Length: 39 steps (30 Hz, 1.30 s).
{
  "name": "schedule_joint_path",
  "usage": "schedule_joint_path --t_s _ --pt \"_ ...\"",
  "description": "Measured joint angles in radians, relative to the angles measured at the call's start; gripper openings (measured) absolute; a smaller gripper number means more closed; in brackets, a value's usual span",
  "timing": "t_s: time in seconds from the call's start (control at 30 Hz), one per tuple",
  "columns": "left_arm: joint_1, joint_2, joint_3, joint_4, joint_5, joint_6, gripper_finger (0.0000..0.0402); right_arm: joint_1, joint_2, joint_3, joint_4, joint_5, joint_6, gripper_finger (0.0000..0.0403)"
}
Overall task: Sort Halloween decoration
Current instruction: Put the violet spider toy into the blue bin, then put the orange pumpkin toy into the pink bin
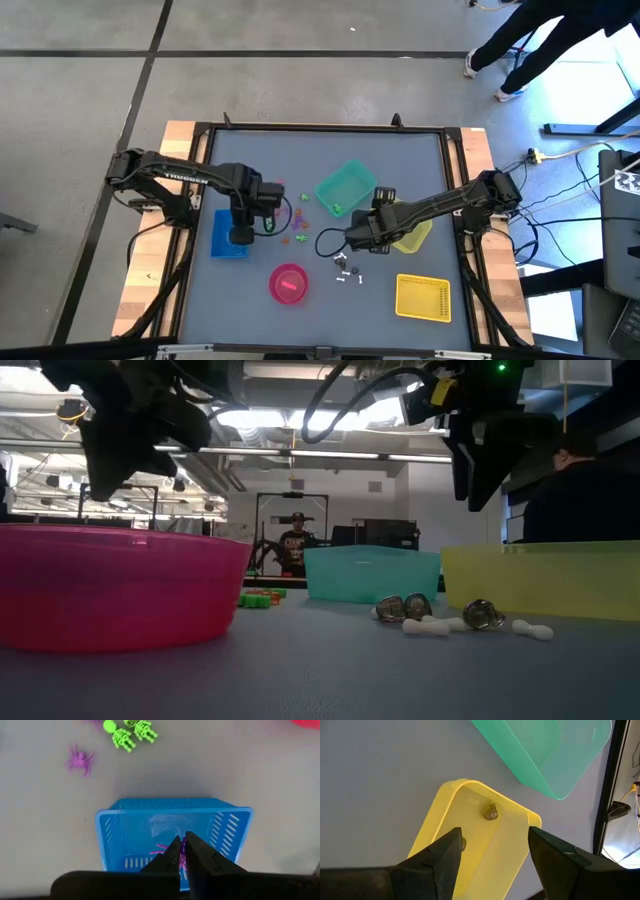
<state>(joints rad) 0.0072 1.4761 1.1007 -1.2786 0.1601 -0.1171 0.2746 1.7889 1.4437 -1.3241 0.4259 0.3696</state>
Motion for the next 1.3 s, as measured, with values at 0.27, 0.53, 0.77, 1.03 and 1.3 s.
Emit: schedule_joint_path --t_s 0.27,0.53,0.77,1.03,1.3 --pt "-0.083 0.0 0.0 -0.077 -0.123 -0.057 0.0 0.0 0.0 0.0 0.0 0.0 0.0 0.0227" --pt "-0.101 0.0 0.0 -0.072 -0.152 -0.091 0.0044 0.0 0.0 0.0 0.0 0.0 0.0 0.0227" --pt "-0.101 0.0 0.0 -0.051 -0.156 -0.093 0.0101 0.0 0.0 0.0 0.0 0.0 0.0 0.0227" --pt "-0.1 0.0 0.0 0.137 -0.157 -0.085 0.0143 0.0 0.0 0.0 0.0 0.0 0.0 0.0227" --pt "-0.068 0.004 0.0 0.351 -0.245 -0.006 0.0161 0.0 0.0 0.0 -0.001 0.0 0.0 0.0227"
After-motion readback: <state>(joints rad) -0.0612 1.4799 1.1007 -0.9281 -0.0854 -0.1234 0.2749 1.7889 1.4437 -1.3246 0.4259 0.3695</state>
